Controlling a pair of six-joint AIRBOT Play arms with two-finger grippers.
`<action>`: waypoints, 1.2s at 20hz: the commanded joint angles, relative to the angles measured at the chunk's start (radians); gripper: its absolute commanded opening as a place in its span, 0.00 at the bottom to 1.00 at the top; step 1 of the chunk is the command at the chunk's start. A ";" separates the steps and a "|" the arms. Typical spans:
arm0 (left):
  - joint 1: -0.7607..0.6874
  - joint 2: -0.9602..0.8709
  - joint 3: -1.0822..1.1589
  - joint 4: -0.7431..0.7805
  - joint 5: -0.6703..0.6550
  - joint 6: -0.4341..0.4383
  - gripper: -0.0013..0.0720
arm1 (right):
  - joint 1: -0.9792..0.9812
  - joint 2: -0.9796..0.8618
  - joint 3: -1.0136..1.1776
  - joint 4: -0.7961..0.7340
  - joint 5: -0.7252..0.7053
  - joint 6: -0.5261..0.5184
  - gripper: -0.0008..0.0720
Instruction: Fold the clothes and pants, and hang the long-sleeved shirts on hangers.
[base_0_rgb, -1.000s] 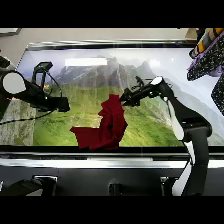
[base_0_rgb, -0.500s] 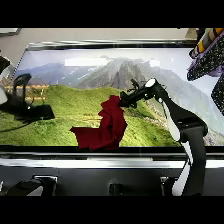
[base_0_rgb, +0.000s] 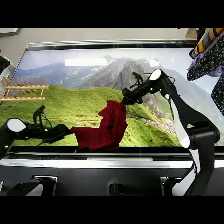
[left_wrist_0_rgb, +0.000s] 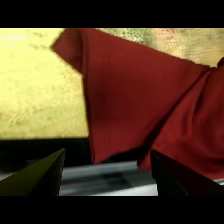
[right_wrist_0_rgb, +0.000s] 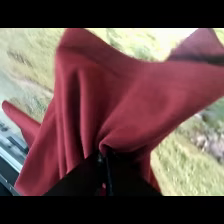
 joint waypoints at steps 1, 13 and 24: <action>0.006 -0.091 -0.064 -0.135 0.118 0.136 0.85 | 0.002 0.037 0.001 -0.016 0.031 0.012 0.05; -0.021 -0.221 -0.064 -0.293 0.203 0.291 0.84 | 0.003 0.088 0.001 -0.014 0.051 0.038 0.05; -0.100 -0.246 0.050 -0.330 0.159 0.352 0.04 | 0.002 0.164 0.001 -0.037 0.018 0.041 0.05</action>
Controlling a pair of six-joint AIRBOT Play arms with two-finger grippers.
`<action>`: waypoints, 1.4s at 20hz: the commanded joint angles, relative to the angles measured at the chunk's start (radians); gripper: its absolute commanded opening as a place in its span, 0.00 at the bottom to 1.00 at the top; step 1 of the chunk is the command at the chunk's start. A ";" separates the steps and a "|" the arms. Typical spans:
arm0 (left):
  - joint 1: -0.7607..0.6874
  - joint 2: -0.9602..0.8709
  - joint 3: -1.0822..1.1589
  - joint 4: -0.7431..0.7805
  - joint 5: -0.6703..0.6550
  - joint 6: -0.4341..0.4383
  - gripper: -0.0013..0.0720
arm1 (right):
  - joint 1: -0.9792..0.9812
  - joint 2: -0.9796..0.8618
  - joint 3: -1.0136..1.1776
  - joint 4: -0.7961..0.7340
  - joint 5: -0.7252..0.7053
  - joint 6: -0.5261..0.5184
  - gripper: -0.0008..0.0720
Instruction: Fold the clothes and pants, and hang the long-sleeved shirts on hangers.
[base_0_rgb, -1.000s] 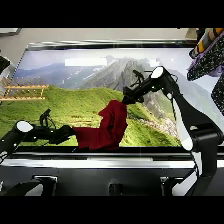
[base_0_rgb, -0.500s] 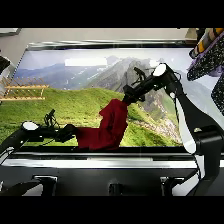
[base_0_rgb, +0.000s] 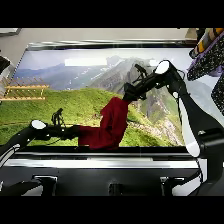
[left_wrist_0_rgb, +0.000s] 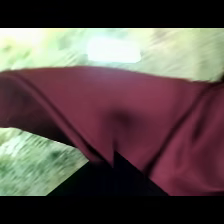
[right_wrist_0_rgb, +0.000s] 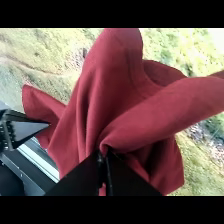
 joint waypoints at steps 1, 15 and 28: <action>0.034 0.025 0.116 -0.023 -0.082 0.034 0.04 | 0.000 0.056 0.001 -0.031 -0.050 -0.015 0.05; 0.353 0.233 1.174 0.368 -0.336 -0.409 0.04 | 0.000 0.751 0.106 -0.679 -0.402 -0.027 0.05; 0.408 0.426 1.196 0.454 -0.522 -0.502 0.03 | 0.000 0.933 0.103 -0.694 -0.301 0.048 0.05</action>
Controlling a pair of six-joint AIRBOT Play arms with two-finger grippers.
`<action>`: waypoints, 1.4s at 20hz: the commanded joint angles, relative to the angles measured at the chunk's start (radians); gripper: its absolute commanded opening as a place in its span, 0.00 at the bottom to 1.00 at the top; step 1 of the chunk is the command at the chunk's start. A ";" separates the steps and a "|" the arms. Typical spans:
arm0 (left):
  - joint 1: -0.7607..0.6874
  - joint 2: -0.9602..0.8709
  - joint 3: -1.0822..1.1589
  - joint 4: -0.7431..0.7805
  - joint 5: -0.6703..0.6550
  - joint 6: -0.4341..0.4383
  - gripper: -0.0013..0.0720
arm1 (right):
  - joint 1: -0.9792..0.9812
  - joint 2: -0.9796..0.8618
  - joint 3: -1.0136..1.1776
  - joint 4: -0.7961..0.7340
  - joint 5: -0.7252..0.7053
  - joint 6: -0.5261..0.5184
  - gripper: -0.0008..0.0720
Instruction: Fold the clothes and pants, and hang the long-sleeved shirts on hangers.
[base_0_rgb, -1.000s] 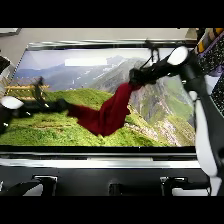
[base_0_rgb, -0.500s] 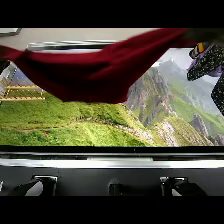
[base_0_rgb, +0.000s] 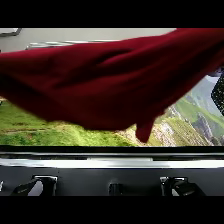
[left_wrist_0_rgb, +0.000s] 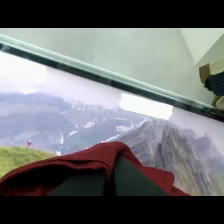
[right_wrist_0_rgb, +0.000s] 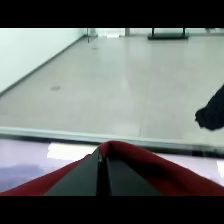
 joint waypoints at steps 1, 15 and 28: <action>-0.002 -0.044 -0.053 0.016 -0.045 -0.009 0.04 | 0.000 -0.098 -0.008 -0.002 0.108 0.021 0.05; -0.326 -1.090 -0.074 0.144 0.267 0.012 0.04 | 0.000 -0.913 -0.226 0.285 -0.092 0.074 0.05; -0.171 -0.790 -0.099 0.208 -0.121 0.006 0.85 | 0.000 -0.955 -0.226 0.285 0.030 0.064 0.05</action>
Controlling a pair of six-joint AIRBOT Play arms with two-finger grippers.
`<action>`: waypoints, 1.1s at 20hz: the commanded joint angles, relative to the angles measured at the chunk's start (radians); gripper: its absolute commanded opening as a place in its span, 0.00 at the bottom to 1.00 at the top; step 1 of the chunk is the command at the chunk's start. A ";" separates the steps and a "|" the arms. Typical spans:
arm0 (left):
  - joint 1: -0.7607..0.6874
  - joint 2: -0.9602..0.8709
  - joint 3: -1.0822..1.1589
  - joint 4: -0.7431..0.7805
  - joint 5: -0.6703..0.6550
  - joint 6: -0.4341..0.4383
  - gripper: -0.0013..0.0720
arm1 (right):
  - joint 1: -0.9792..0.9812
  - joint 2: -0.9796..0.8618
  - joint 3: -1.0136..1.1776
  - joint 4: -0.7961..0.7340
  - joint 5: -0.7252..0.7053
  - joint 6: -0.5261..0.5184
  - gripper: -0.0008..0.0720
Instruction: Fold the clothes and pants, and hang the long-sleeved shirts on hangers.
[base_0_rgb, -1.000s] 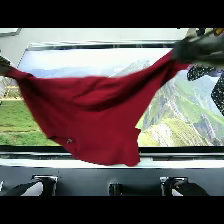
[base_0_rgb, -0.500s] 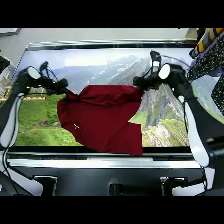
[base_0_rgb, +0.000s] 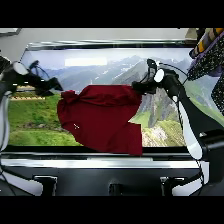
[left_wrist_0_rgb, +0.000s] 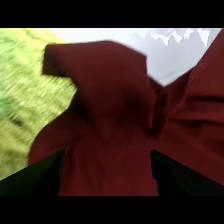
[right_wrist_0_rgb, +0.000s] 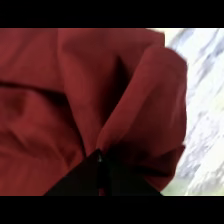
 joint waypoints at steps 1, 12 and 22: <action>0.051 0.222 -0.124 0.029 -0.154 -0.027 0.85 | 0.000 0.002 0.000 0.001 0.103 -0.014 0.05; -0.407 1.119 -1.355 -0.440 0.348 -0.496 0.85 | 0.000 0.089 0.000 -0.004 0.216 -0.026 0.05; -0.819 0.861 -1.414 -0.509 0.829 -0.658 0.85 | 0.000 0.094 -0.001 -0.003 0.325 -0.025 0.05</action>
